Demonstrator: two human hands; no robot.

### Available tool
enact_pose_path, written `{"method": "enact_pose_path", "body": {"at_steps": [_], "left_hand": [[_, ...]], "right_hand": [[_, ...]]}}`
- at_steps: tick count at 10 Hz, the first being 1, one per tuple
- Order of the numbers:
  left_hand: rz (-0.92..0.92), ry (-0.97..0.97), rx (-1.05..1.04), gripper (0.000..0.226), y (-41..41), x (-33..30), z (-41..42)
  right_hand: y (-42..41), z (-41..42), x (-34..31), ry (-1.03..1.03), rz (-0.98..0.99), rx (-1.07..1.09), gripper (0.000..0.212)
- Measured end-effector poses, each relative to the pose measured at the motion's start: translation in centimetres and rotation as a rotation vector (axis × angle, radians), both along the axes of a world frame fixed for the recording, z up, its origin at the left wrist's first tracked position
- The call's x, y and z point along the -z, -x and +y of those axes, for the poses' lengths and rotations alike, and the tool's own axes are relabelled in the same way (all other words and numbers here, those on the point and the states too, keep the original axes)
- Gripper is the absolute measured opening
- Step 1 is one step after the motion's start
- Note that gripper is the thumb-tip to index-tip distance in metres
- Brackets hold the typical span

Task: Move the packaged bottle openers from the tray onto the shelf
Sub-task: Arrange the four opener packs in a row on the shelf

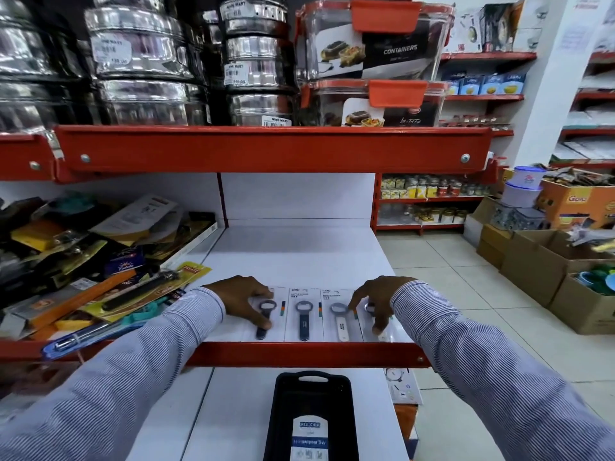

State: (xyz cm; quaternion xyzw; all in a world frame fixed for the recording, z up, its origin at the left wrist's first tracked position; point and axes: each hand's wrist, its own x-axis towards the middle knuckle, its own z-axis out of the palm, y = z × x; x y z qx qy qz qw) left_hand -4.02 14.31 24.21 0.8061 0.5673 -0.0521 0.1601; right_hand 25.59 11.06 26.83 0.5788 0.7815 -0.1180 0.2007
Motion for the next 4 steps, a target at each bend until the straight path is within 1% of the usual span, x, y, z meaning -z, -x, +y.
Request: {"method": "enact_pose_path", "body": {"at_steps": [2,4], "left_hand": [[0.029,0.015,0.005,0.087,-1.01,-0.5,-0.71],[0.057,0.007,0.031,0.092,-1.02,-0.01,-1.17]], "right_hand": [[0.3,-0.15,0.16,-0.028,-0.034,-0.003,0.074],[0.24,-0.42,0.37,0.01,-0.053,0.021,0.07]]}}
